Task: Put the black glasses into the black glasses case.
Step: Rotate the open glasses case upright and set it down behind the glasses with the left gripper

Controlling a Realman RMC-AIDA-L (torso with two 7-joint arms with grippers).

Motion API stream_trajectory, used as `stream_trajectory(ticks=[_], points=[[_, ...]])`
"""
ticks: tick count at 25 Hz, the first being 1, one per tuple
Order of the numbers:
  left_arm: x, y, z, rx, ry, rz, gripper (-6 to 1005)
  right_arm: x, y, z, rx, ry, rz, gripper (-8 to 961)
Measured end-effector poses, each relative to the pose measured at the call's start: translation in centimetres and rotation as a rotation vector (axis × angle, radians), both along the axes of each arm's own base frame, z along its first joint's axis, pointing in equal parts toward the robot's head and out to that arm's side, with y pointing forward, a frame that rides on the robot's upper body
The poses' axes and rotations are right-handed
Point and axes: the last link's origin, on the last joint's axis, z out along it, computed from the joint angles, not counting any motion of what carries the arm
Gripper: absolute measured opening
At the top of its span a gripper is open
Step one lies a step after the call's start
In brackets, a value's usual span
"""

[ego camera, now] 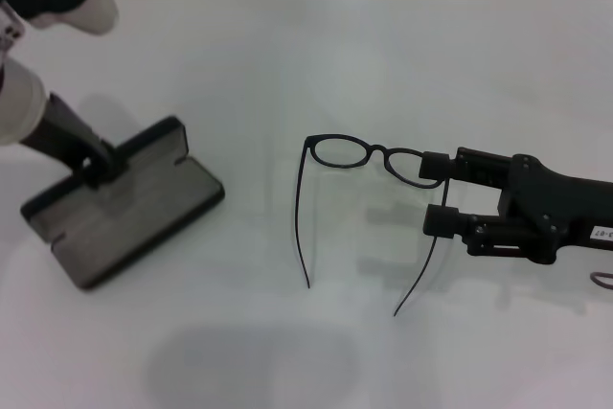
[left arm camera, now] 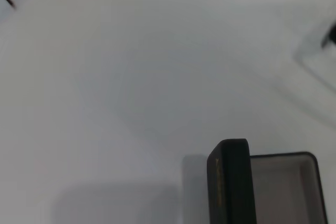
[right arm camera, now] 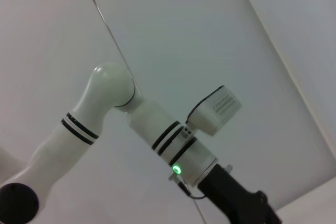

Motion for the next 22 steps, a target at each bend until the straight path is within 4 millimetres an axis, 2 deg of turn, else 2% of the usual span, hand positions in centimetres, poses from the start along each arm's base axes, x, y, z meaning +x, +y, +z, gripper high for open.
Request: stream_trajectory(ticks=[4,5,9,13,15,22], points=[[2.1,0.8,0.9,0.064,-0.010,-0.100,225,-0.5,-0.6,0.3,-0.017,0.029,0.059,799],[3.1,1.2,1.1,0.083,-0.014,-0.149,219,-0.7,-0.9,0.3,-0.023,0.039,0.083,800],[6.5,2.5,0.2,0.097,-0.014,-0.308,208,-1.0,-1.6,0.2,-0.048,0.060,0.122,800],[9.1,3.5,-1.8,0.079,0.002,-0.474,207,-1.2,-2.3,-0.5,-0.086,0.054,0.143,800],[10.4,3.9,-3.7,0.054,0.022,-0.596,207,-1.3,-2.5,-0.8,-0.095,0.055,0.149,800],[11.6,5.0,-8.5,-0.003,0.057,-0.775,205,-1.3,-3.1,-1.3,-0.111,0.065,0.145,800]])
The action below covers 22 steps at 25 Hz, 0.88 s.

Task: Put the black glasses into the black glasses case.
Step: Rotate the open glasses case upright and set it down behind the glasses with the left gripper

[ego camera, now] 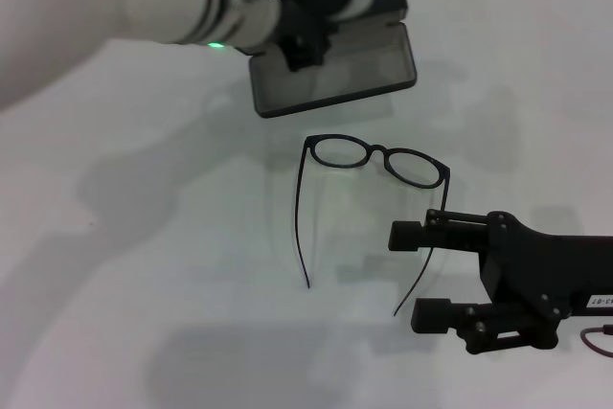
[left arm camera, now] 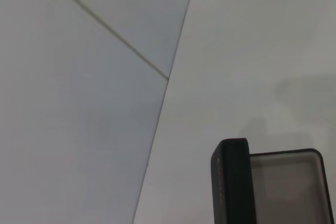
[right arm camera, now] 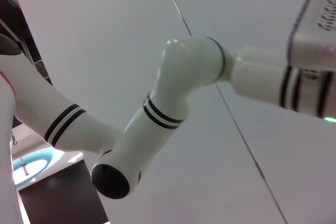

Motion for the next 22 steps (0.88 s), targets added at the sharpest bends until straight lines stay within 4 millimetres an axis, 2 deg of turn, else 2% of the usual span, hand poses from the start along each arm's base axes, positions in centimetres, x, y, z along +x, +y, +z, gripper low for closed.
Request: stream_trajectory(ticks=[5,9,11,13,22], points=[[-0.7,1.1,-1.9,-0.006,0.026,-0.030,214,0.1,-0.2,-0.1,-0.002,0.001,-0.006,800],[-1.3,1.1,-3.1,-0.023,0.051,-0.050,224,0.2,-0.1,-0.1,0.003,-0.003,-0.012,800],[-1.3,1.1,-3.1,-0.023,0.051,-0.050,228,0.2,-0.1,-0.2,0.005,-0.004,-0.014,800],[-1.4,0.6,-4.1,-0.053,0.082,-0.077,233,0.2,-0.1,-0.2,0.006,-0.004,-0.015,799],[-1.4,-0.6,-5.7,-0.110,0.124,-0.104,254,0.4,0.0,-0.3,0.012,-0.014,-0.026,799]])
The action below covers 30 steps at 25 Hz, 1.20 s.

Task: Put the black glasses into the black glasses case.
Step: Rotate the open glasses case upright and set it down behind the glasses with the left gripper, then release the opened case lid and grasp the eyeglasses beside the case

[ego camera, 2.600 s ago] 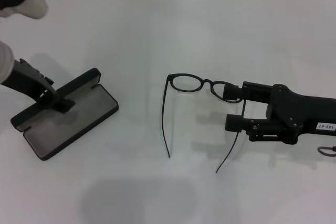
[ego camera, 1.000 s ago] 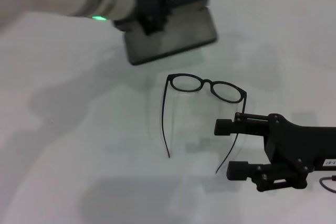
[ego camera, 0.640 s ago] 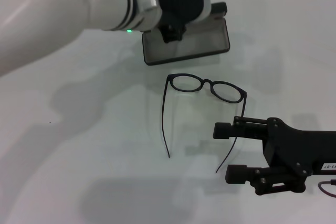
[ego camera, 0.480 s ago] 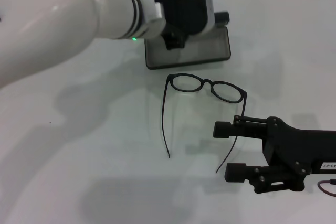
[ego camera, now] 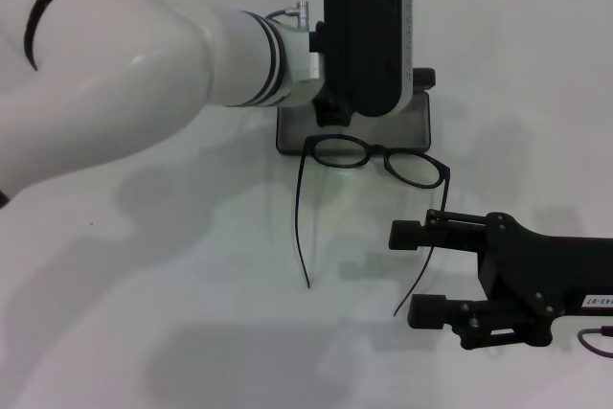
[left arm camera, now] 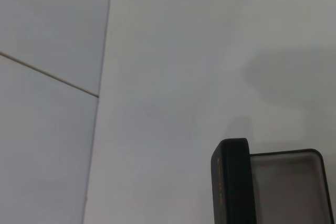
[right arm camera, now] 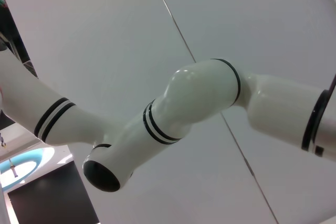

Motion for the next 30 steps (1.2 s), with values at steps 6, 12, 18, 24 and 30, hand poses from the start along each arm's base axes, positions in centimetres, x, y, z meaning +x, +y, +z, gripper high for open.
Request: stream_trajectory(ticks=[6,12,18,24,30], points=[[-0.3,-0.3,-0.2,-0.020,0.024,0.021,268,0.0,0.0,0.0,0.002,-0.002,-0.001,799],[-0.6,-0.7,-0.5,-0.026,0.051,0.012,282,-0.1,0.0,0.0,0.002,0.001,0.004,799],[-0.5,-0.7,-0.6,-0.022,0.032,0.039,308,-0.1,0.0,0.0,0.000,0.003,0.003,799],[-0.1,-0.7,-0.3,-0.012,0.011,0.064,378,0.1,-0.2,0.0,-0.003,0.004,-0.002,800],[1.0,-1.3,0.9,-0.009,-0.032,0.080,400,0.8,0.1,0.2,0.011,-0.032,-0.019,798]])
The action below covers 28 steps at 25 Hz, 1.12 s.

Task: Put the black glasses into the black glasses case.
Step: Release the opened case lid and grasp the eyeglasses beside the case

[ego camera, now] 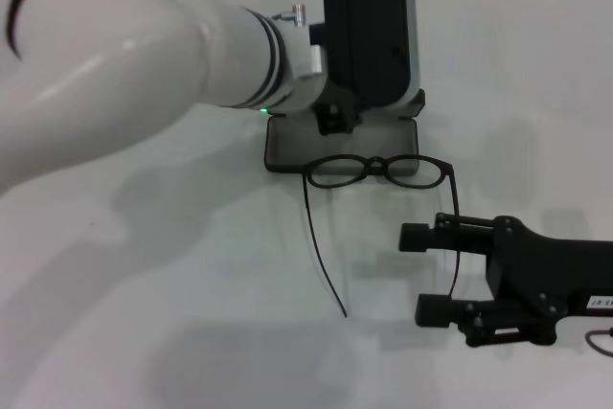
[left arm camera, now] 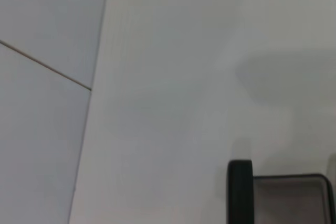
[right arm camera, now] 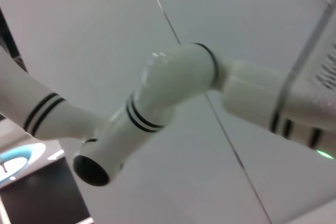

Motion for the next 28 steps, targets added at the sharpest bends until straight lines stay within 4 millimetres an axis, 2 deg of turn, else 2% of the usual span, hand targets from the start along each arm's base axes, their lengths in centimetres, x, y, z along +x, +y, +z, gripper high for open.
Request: stream_trajectory(ticks=[3,8,10,13,14,15,16,17,20,23,27,28], points=[[1.0,-0.4,1.2,0.010,-0.071,0.007,399,0.7,0.7,0.4,0.025,-0.053,-0.013,797],[3.1,-1.3,5.1,0.066,-0.325,0.024,396,1.2,2.7,2.0,0.066,-0.130,0.007,795],[3.5,-1.8,7.1,0.077,-0.460,0.042,398,0.8,4.2,3.1,0.092,-0.162,0.031,775],[3.0,-2.2,9.9,0.083,-0.675,0.109,404,-0.5,6.5,4.2,0.093,-0.220,0.056,746],[3.0,-2.2,9.9,0.083,-0.675,0.109,406,-1.2,7.5,4.4,0.078,-0.257,0.064,736],[2.7,-2.4,10.5,0.075,-0.734,0.126,408,-1.7,8.1,4.4,0.063,-0.291,0.071,726],[1.8,-3.2,11.9,0.034,-0.864,0.147,403,-2.2,8.7,4.3,0.052,-0.323,0.079,716],[1.4,-3.7,12.3,0.003,-0.911,0.140,397,-2.9,9.4,4.2,0.037,-0.365,0.098,707],[-0.8,-5.1,13.1,-0.064,-1.008,0.123,363,-4.6,10.8,3.7,0.009,-0.466,0.135,673],[-3.0,-6.3,13.0,-0.116,-1.023,0.133,329,-6.3,12.0,3.2,-0.021,-0.574,0.166,629],[-5.8,-7.7,12.7,-0.199,-1.030,0.184,113,-9.0,13.2,1.8,-0.058,-0.731,0.215,521],[-7.0,-8.1,12.7,-0.215,-1.065,0.206,114,-9.8,13.6,1.4,-0.058,-0.775,0.229,489]])
